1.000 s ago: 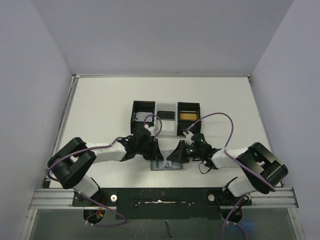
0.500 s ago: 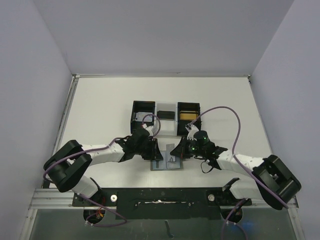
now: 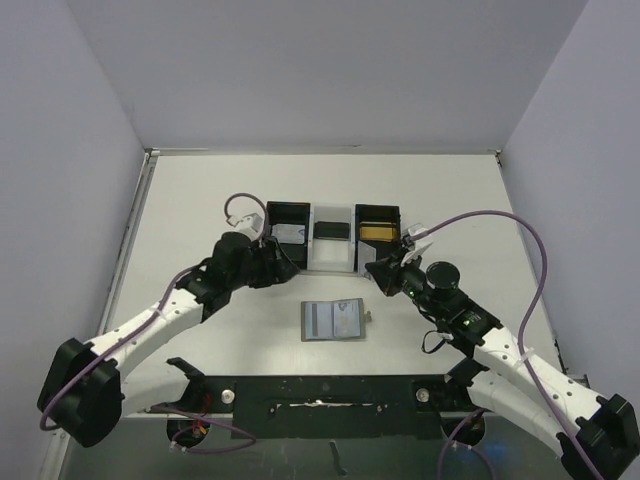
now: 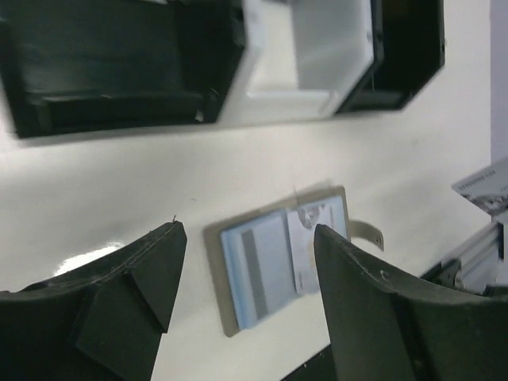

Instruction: Take the credit cards out of the card holder

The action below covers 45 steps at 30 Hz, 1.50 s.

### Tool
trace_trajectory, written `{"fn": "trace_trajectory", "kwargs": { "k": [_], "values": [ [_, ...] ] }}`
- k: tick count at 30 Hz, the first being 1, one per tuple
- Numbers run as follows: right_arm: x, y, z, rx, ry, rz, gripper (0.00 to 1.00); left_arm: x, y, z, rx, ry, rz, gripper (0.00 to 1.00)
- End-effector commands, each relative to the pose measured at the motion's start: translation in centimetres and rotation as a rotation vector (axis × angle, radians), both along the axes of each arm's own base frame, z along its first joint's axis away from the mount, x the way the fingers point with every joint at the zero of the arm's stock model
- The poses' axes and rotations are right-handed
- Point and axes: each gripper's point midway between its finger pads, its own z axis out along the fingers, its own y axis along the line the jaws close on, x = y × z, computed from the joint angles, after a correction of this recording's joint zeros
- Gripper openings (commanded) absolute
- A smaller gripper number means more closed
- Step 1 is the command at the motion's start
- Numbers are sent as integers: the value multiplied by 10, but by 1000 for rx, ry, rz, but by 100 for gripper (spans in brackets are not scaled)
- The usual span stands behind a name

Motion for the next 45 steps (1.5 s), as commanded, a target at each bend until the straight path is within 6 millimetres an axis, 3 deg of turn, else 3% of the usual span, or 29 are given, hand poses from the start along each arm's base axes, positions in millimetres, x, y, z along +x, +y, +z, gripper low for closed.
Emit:
{"fn": "trace_trajectory", "kwargs": {
  "k": [1, 7, 11, 14, 18, 26, 30, 37, 45],
  "values": [
    [18, 0, 48, -115, -272, 22, 0, 29, 58, 31, 39, -93, 179, 68],
    [34, 28, 55, -283, -387, 132, 0, 27, 131, 19, 131, -61, 341, 70],
    [48, 61, 66, -326, -423, 215, 0, 30, 163, 23, 186, -61, 441, 70],
    [63, 85, 66, -354, -410, 260, 0, 30, 175, 28, 228, -86, 479, 71],
    [78, 119, 56, -403, -380, 346, 0, 31, 181, 49, 235, -147, 491, 71],
    [113, 166, 17, -574, -295, 462, 0, 25, 184, 59, 224, -233, 496, 72],
    [129, 177, 3, -649, -284, 483, 0, 23, 197, 69, 237, -279, 562, 72],
    [151, 191, -23, -762, -287, 525, 0, 18, 201, 77, 220, -323, 593, 72],
    [190, 191, -47, -964, -334, 497, 0, 16, 203, 81, 215, -336, 603, 73]
  ]
}}
